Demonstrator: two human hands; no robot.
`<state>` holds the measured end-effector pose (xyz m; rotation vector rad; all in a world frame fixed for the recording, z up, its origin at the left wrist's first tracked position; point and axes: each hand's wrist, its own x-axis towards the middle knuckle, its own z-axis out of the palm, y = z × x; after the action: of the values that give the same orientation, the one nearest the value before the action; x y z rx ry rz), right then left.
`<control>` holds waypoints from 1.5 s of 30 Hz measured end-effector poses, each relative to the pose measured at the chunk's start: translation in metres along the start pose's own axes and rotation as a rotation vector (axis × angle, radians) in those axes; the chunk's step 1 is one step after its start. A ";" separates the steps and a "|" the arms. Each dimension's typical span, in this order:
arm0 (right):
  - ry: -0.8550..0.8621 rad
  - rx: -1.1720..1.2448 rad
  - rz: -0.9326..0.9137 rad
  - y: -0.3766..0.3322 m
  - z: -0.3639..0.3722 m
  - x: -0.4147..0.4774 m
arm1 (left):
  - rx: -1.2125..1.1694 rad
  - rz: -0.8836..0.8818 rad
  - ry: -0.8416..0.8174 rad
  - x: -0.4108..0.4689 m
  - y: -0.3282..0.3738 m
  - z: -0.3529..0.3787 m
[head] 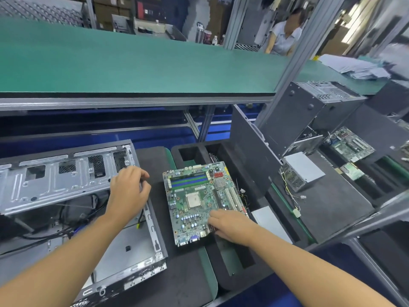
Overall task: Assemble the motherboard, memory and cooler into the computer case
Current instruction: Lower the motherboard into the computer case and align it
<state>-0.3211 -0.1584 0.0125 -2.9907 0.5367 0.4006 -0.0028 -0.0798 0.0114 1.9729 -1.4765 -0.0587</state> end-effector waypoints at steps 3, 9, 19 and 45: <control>0.049 0.009 0.046 0.015 -0.011 0.024 | 0.014 -0.015 -0.024 -0.002 -0.002 -0.001; 0.096 0.020 0.104 0.060 -0.021 0.092 | -0.009 -0.040 -0.015 -0.004 -0.007 0.000; -0.018 0.058 0.141 0.099 -0.004 0.157 | -0.002 -0.089 0.012 -0.010 -0.010 0.000; 0.201 1.165 0.434 -0.022 -0.053 0.198 | 0.009 -1.191 0.074 -0.082 -0.192 -0.200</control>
<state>-0.1211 -0.2101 0.0111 -1.7845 0.9927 -0.1769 0.2104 0.1137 0.0378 2.5316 -0.0875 -0.4723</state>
